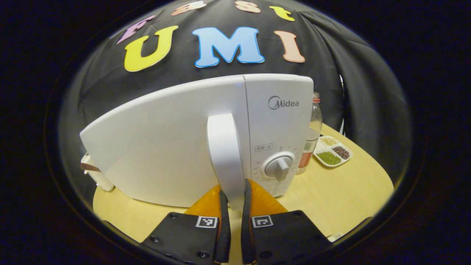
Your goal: Open the microwave oven with the left hand, put the food in, and close the microwave oven.
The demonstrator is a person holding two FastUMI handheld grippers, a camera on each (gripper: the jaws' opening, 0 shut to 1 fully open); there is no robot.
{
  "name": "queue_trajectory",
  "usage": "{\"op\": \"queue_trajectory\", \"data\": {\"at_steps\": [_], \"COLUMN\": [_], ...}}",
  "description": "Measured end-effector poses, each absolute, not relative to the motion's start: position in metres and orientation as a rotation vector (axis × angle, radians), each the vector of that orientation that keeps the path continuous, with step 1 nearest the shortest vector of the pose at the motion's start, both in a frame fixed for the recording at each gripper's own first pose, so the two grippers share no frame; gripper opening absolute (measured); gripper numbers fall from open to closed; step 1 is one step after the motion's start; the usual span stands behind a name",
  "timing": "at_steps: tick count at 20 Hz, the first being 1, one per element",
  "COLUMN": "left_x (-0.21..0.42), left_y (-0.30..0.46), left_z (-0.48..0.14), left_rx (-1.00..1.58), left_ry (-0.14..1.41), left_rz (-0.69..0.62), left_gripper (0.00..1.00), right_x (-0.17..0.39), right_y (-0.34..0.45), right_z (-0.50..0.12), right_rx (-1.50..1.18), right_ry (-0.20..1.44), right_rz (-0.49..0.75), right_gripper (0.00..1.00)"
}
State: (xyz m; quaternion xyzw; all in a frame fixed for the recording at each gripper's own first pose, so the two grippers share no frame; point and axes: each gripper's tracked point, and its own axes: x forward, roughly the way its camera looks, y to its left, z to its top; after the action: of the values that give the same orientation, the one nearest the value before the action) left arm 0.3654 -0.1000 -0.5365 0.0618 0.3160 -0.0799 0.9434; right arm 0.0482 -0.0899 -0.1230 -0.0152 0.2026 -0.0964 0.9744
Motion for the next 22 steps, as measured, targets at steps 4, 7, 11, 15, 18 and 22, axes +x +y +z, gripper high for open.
{"op": "queue_trajectory", "data": {"at_steps": [4,7,11,15,18,22], "left_x": [0.365,0.363,0.346,0.268,0.206,0.151], "left_y": [-0.100,-0.100,-0.096,-0.065,-0.023,0.044], "left_z": [-0.537,-0.537,-0.537,-0.532,-0.532,-0.533], "left_rx": [0.115,0.113,0.061,0.168,0.122,0.093], "left_ry": [0.655,0.663,0.670,0.601,0.623,0.686], "left_rz": [-0.113,-0.111,-0.050,0.005,0.030,0.073], "left_gripper": [0.20,0.20,0.20,0.20,0.20,0.20], "right_x": [0.010,-0.012,-0.030,-0.039,-0.041,-0.040], "right_y": [-0.105,-0.110,-0.112,-0.111,-0.102,-0.082], "right_z": [-0.137,-0.155,-0.165,-0.168,-0.168,-0.165], "right_rx": [-0.048,-0.042,-0.048,-0.028,-0.019,-0.013], "right_ry": [0.419,0.451,0.467,0.458,0.437,0.410], "right_rz": [-0.185,-0.166,-0.143,-0.116,-0.086,-0.033], "right_gripper": [0.94,0.94,0.94,0.94,0.94,0.94]}}
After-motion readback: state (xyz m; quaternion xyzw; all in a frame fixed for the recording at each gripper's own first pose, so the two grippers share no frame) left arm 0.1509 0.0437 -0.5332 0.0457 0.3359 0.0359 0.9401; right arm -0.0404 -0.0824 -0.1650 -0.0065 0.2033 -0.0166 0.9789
